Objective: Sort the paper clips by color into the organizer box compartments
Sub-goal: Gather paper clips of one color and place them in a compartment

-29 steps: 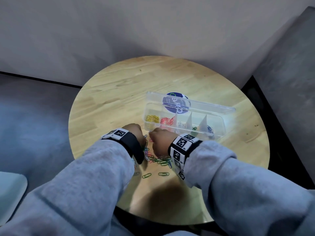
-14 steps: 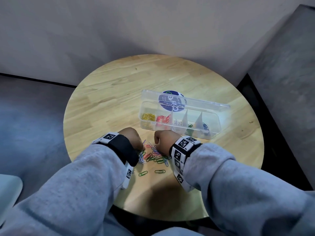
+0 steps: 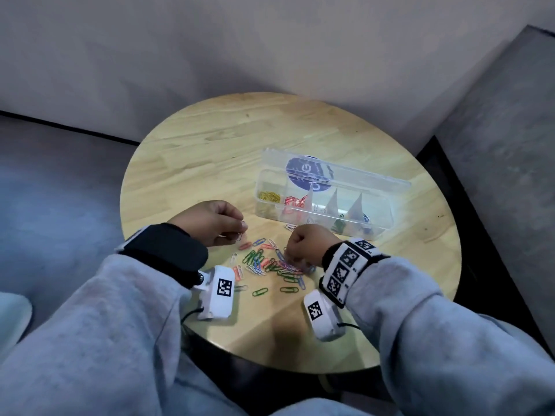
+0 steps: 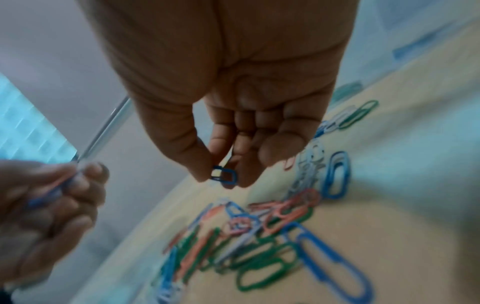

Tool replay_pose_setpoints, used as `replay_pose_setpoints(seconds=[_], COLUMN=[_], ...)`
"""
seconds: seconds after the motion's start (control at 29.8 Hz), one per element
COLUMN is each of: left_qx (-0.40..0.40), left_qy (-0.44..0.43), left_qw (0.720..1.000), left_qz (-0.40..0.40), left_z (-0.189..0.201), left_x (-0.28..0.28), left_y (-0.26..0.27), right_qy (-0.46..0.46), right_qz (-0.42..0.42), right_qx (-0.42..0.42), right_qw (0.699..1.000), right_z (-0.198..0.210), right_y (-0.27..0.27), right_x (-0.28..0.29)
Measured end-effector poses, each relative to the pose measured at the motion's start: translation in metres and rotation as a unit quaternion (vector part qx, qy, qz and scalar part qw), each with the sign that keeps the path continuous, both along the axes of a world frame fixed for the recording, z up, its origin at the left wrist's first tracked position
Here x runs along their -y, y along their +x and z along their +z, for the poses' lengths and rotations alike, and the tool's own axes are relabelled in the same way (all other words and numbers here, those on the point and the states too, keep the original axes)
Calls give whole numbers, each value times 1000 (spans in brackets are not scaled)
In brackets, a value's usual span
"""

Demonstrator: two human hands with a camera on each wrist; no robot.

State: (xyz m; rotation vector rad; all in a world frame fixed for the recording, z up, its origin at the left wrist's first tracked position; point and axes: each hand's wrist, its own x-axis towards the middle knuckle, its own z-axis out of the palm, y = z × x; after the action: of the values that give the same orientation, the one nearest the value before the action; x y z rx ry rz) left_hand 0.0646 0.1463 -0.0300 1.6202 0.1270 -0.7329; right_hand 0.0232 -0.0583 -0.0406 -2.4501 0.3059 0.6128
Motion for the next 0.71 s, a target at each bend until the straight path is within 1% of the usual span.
replay_pose_setpoints(seconds=[0.03,0.07,0.13,0.17,0.2,0.24,0.3,0.4,0.5,0.6,0.64,0.71], left_qx=[-7,-13,-23,-27,-31,-32,-23,8,19,14,13,11], left_qy=[-14,-21,-28,-34,-38,-37,-8,71,102,109,111,119], left_qw=[1000,1000,999,999,999,999,1000,997,994,993,993,991], left_qz=[5,3,-5,-6,-1,4,2,-18,-31,-42,-47,-54], left_z=[1,2,2,3,5,5,4,-4,-9,-11,-12,-13], left_x=[-1,0,1,2,3,4,5,8,12,16,16,17], left_y=[0,-1,-2,-3,-4,-4,-6,-9,-9,-8,-8,-7], right_qy=[65,139,277,323,347,355,343,330,318,267,238,148], right_qz=[-34,-75,-167,-204,-228,-242,-259,-274,-267,-241,-220,-149], right_qx=[-9,-20,-42,-51,-58,-63,-62,-64,-78,-85,-80,-62], right_qw=[997,987,945,923,908,901,901,901,907,929,943,976], right_z=[1,2,4,4,5,5,5,4,4,3,2,0], right_y=[-1,-2,-3,-4,-4,-6,-8,-10,-10,-9,-7,-5], right_x=[1,2,2,2,3,3,1,-1,-1,-1,-1,0])
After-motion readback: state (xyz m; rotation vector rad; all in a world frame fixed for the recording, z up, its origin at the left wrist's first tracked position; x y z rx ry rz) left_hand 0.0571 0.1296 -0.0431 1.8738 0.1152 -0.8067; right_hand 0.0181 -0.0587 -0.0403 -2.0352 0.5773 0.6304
